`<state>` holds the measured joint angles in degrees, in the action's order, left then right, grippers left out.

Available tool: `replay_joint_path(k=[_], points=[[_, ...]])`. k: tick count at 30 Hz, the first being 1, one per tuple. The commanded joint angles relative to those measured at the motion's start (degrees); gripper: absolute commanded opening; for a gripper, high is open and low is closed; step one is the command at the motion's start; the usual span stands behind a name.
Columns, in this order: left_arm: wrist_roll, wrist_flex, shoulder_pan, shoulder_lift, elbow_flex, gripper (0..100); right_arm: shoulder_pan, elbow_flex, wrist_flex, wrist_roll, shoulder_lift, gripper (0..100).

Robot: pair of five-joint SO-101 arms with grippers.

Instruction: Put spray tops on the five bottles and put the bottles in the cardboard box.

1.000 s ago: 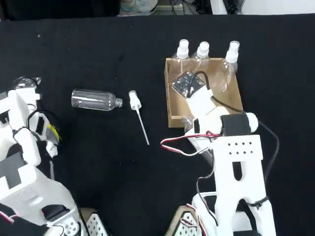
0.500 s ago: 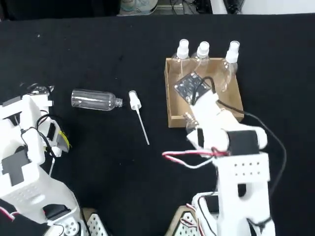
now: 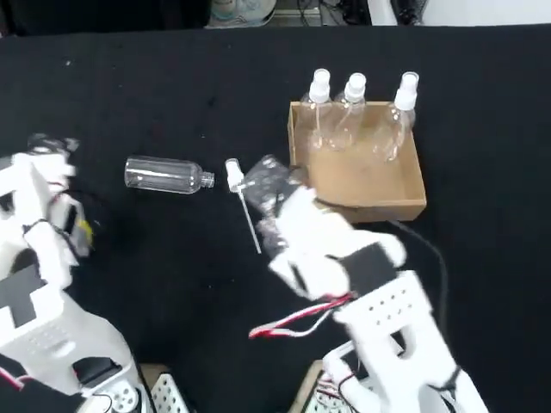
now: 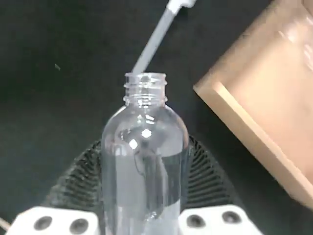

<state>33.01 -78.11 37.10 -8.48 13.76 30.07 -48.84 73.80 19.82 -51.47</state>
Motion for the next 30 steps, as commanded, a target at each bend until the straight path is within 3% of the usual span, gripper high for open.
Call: replay_joint_path(k=[1, 5, 9, 17, 25, 30], points=[[-1.58, -2.02, 8.66, 0.53, -9.27, 3, 9.23, -3.56, -11.43, -4.4, -1.45, 1.1], [-6.68, 1.58, 14.2, 0.53, -6.81, 3, 17.32, -7.6, -20.13, -8.7, -1.36, 1.1], [-6.07, 2.11, 16.31, 0.53, -4.0, 3, 21.8, -11.65, -26.2, -13.19, -1.36, 1.1], [10.55, 1.85, 17.89, 0.53, 0.66, 22, 22.24, -15.52, -28.22, -13.89, -1.54, 1.1], [24.53, 1.85, 17.71, 0.53, 0.92, 23, 22.24, -15.78, -28.13, -13.89, -1.54, 1.1], [27.52, 2.2, 17.01, 0.53, 0.57, 23, 22.24, -15.78, -28.13, -13.98, -1.54, 1.1]])
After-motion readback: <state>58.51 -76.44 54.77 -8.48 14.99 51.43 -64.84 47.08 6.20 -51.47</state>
